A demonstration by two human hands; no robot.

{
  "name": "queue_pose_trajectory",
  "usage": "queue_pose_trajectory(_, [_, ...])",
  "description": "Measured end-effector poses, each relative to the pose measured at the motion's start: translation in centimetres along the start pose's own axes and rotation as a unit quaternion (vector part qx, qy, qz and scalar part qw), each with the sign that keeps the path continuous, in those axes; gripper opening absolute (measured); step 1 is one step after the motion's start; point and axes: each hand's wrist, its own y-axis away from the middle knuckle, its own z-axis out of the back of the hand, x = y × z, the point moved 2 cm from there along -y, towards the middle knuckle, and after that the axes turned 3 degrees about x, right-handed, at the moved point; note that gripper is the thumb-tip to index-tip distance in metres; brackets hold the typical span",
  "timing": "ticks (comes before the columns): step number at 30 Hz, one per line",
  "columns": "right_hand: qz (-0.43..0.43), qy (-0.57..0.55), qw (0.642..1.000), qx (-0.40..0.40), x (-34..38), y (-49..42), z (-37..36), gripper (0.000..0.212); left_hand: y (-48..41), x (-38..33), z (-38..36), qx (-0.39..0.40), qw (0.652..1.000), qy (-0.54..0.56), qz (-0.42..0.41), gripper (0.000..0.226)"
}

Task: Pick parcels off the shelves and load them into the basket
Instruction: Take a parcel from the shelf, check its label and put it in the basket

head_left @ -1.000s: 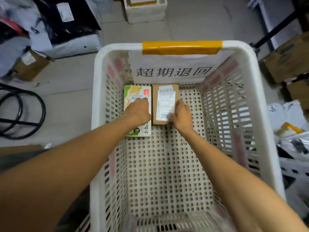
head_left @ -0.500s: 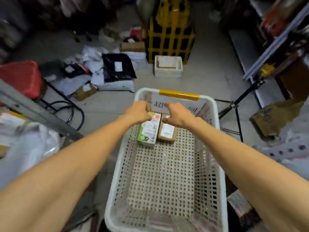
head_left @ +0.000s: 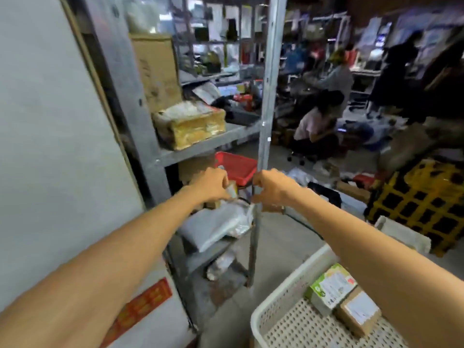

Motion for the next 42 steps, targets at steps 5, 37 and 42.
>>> queue_pose_trajectory(5, [0.210, 0.006, 0.978, 0.005, 19.2, -2.4, 1.7, 0.045, 14.4, 13.1, 8.2, -0.065, 0.984, 0.000, 0.166, 0.032])
queue_pose_trajectory(37, [0.880, -0.137, 0.454, 0.037, 76.3, 43.8, 18.2, 0.061, 84.8, 3.5, 26.8, -0.219, 0.455, -0.176, 0.845, 0.037])
queue_pose_trajectory(42, [0.902, -0.142, 0.407, 0.017, 77.4, 45.2, 21.4, 0.056, 85.6, 1.1, 30.1, -0.239, 0.398, -0.191, 0.865, 0.038])
